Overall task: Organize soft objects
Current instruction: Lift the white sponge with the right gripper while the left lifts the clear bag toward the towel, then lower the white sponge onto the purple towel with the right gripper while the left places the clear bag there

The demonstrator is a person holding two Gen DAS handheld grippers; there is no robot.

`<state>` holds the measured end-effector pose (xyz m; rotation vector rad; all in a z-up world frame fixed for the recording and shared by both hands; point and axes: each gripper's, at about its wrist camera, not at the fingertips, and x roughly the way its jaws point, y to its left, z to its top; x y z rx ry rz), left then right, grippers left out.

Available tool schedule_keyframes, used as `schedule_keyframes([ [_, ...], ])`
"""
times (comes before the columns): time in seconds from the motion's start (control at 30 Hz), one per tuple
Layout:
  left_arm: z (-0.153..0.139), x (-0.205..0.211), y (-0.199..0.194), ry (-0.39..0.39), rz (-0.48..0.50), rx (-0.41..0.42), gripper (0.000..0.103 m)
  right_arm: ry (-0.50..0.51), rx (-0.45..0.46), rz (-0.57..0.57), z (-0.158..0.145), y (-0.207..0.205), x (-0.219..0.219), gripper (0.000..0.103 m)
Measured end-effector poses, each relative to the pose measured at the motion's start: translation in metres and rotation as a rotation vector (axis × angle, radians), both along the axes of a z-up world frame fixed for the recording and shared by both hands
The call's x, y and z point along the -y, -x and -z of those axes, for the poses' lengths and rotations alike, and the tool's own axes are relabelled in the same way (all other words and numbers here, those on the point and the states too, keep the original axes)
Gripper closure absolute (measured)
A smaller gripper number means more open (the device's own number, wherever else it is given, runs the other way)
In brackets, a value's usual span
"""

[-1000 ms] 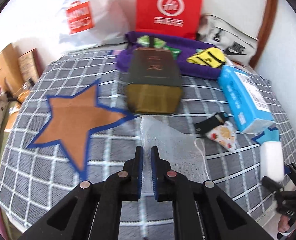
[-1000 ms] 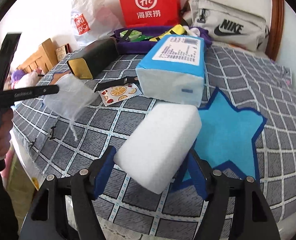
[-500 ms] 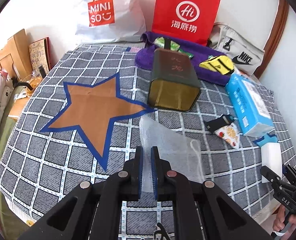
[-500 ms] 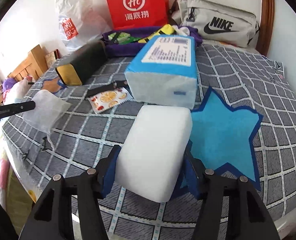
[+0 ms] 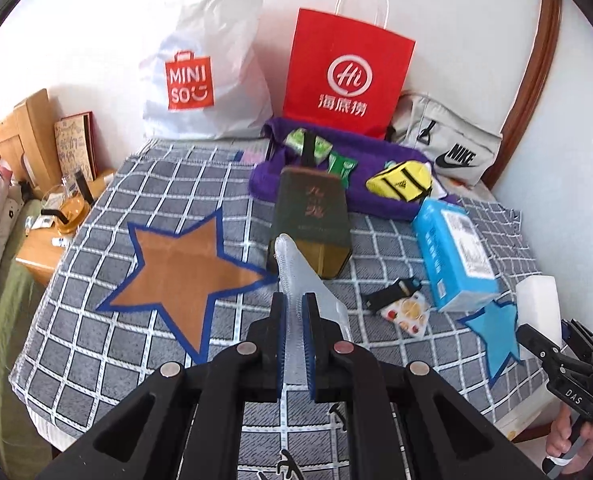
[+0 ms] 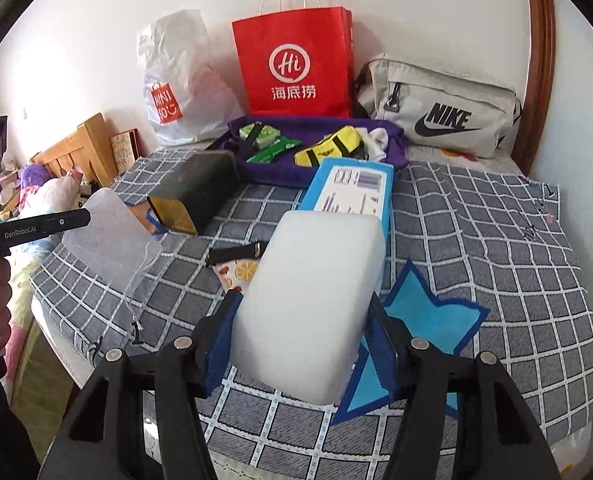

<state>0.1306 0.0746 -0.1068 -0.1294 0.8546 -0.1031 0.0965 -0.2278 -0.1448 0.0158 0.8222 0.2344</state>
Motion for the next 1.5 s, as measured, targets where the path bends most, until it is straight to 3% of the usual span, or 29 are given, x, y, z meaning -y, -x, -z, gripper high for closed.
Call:
schedule_keyframes([
  [0.57,-0.046,0.017,-0.035,0.002,0.016,0.05,0.095,-0.041,0.056,-0.021,-0.048,-0.042,0.009,0.044],
  [1.5,-0.079,0.035,-0.122,-0.001,0.011,0.054,0.095,-0.069,0.079,-0.023,-0.087,-0.152,0.013,0.043],
])
